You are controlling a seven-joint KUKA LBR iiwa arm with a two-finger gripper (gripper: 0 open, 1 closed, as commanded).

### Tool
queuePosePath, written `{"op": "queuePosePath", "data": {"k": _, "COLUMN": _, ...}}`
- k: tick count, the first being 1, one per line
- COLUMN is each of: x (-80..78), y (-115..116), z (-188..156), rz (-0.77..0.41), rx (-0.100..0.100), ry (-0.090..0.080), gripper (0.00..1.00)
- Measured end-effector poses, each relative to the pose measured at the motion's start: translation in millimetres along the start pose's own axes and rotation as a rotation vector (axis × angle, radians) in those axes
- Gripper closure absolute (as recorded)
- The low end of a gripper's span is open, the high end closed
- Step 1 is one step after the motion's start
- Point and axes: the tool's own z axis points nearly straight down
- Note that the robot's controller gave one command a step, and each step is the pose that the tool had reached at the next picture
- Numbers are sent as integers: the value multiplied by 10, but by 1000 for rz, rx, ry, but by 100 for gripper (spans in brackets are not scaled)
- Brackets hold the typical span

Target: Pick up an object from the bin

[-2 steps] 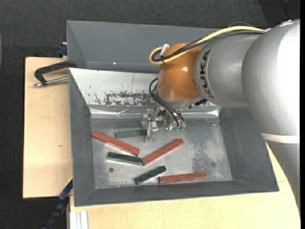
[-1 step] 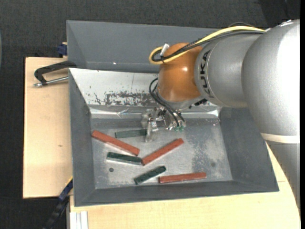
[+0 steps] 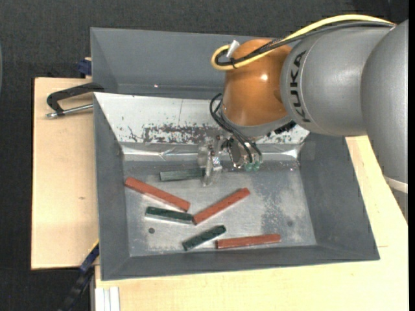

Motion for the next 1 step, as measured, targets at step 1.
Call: {"op": "queuePosePath", "data": {"k": 1, "x": 0, "y": 0, "z": 0, "rz": 0, "rx": 0, "ry": 0, "gripper": 100}}
